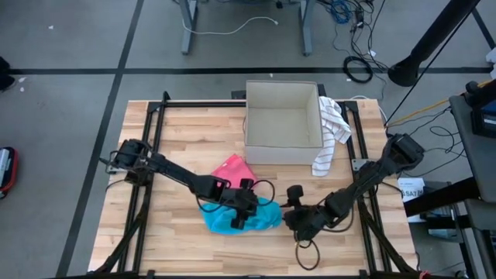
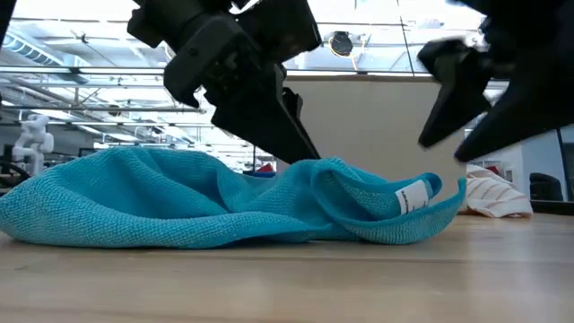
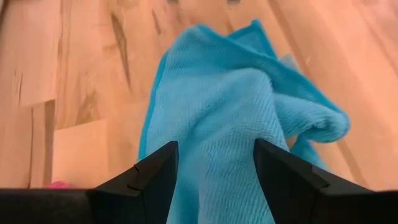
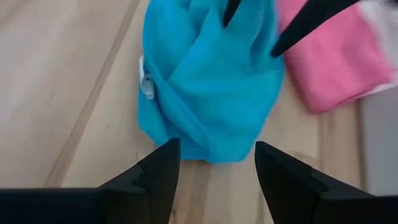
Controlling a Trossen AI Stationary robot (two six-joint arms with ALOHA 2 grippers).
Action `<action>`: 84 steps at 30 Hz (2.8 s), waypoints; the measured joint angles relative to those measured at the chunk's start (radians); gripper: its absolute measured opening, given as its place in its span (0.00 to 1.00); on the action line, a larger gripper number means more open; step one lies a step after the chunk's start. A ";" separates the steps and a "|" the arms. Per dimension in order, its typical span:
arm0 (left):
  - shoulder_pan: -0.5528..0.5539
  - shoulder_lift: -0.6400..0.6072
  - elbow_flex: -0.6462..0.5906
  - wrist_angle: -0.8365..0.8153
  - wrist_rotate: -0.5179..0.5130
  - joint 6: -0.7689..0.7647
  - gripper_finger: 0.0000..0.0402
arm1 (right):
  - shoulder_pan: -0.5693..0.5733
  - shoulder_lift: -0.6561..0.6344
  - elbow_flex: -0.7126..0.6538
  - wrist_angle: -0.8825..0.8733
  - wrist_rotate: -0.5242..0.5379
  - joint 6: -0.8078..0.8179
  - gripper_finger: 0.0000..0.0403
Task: Fold towel
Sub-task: Fold the blue microfiber towel
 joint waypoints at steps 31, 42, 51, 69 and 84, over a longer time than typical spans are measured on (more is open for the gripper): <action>-0.073 -0.121 0.001 0.166 -0.124 0.080 0.54 | -0.070 -0.309 0.000 -0.003 0.325 -0.167 0.00; -0.121 -0.194 0.002 0.348 -0.238 0.203 0.54 | -0.066 -0.616 0.036 0.224 0.422 -0.522 0.00; -0.090 -0.193 0.002 0.394 -0.239 0.229 0.54 | -0.066 -0.622 0.159 0.112 0.339 -0.511 0.00; -0.076 -0.193 0.001 0.430 -0.289 0.118 0.54 | -0.103 -0.526 0.266 -0.017 0.453 -0.429 0.00; 0.032 -0.192 0.001 0.426 -0.146 -0.055 0.54 | -0.181 -0.441 0.266 0.144 0.449 -0.504 0.00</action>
